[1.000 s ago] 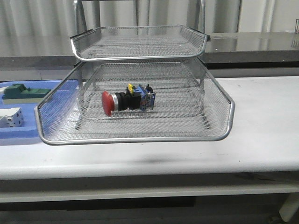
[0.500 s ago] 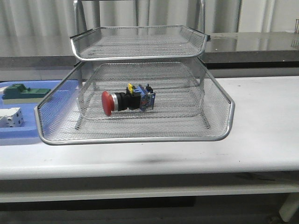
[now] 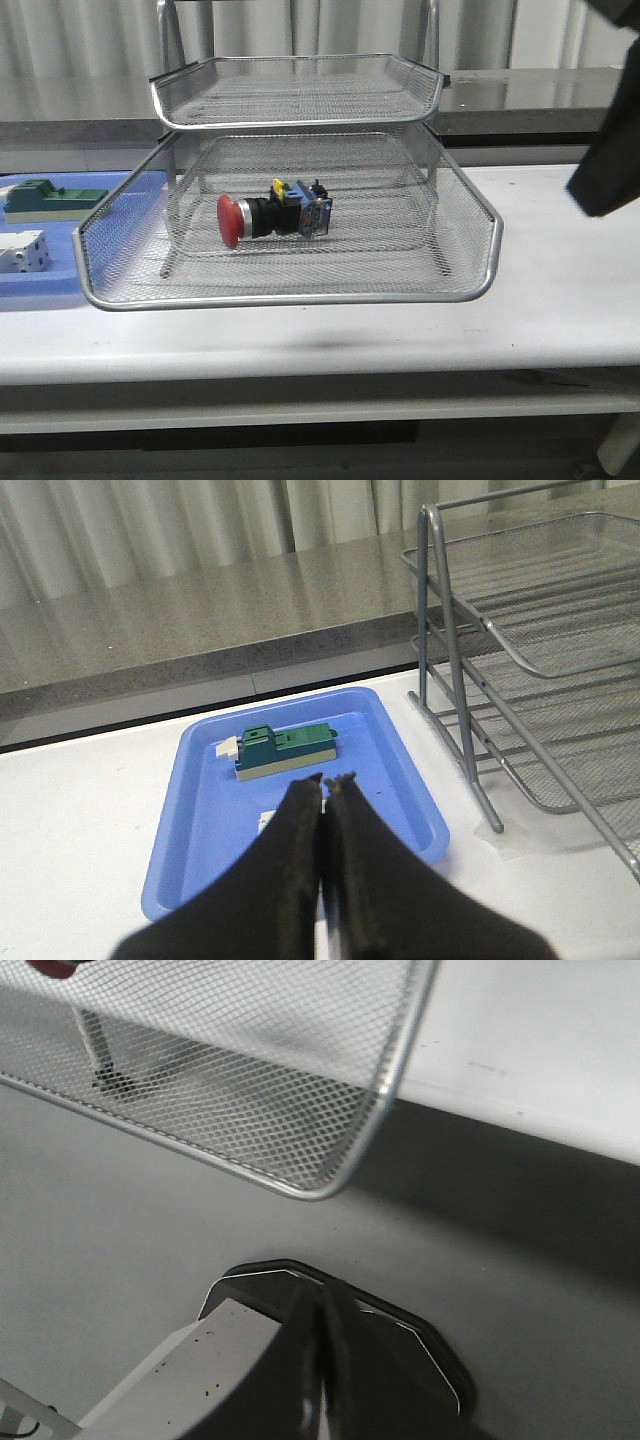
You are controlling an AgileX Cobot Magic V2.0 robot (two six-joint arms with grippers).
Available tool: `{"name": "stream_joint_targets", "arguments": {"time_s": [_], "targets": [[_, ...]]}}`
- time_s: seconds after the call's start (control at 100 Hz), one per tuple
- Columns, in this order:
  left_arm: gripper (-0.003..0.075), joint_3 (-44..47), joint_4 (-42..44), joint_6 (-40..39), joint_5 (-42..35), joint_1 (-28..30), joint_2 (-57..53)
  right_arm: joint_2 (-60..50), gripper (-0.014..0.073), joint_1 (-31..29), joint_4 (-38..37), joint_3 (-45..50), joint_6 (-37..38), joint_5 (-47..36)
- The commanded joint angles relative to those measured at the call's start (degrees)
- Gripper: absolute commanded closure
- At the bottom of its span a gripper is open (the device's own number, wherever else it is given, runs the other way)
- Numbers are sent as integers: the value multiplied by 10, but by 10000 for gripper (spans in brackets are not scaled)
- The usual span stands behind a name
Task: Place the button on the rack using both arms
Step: 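Bring the right gripper against the front edge of the middle mesh tray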
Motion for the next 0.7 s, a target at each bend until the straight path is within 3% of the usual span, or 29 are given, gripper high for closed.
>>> {"name": "stream_joint_targets", "arguments": {"time_s": [0.0, 0.43, 0.69], "targets": [[741, -15, -6, -7, -49, 1, 4, 24, 659, 39, 18, -15, -9, -57], [741, -15, -6, -7, -49, 1, 4, 162, 650, 206, 39, -15, -3, -167], [741, -15, -6, -7, -49, 1, 4, 190, 650, 243, 54, -15, 0, -234]]}}
